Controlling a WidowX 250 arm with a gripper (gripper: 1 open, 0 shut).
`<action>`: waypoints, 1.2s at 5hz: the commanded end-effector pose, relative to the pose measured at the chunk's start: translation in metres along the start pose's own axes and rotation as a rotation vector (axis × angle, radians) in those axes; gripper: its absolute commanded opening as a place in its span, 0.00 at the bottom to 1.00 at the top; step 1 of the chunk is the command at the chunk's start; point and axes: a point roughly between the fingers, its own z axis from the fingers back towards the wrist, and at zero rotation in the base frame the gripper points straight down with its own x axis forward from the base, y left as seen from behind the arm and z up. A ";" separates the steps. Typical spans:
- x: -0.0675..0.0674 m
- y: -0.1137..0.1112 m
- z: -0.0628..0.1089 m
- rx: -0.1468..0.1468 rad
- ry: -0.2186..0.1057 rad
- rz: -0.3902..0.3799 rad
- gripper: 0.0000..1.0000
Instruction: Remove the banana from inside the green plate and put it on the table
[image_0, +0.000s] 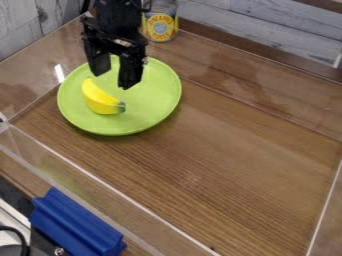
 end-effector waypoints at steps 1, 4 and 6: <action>0.001 0.007 0.004 0.009 -0.028 0.006 1.00; -0.002 0.019 -0.009 -0.014 -0.019 0.008 1.00; -0.005 0.025 -0.013 -0.034 -0.007 0.016 1.00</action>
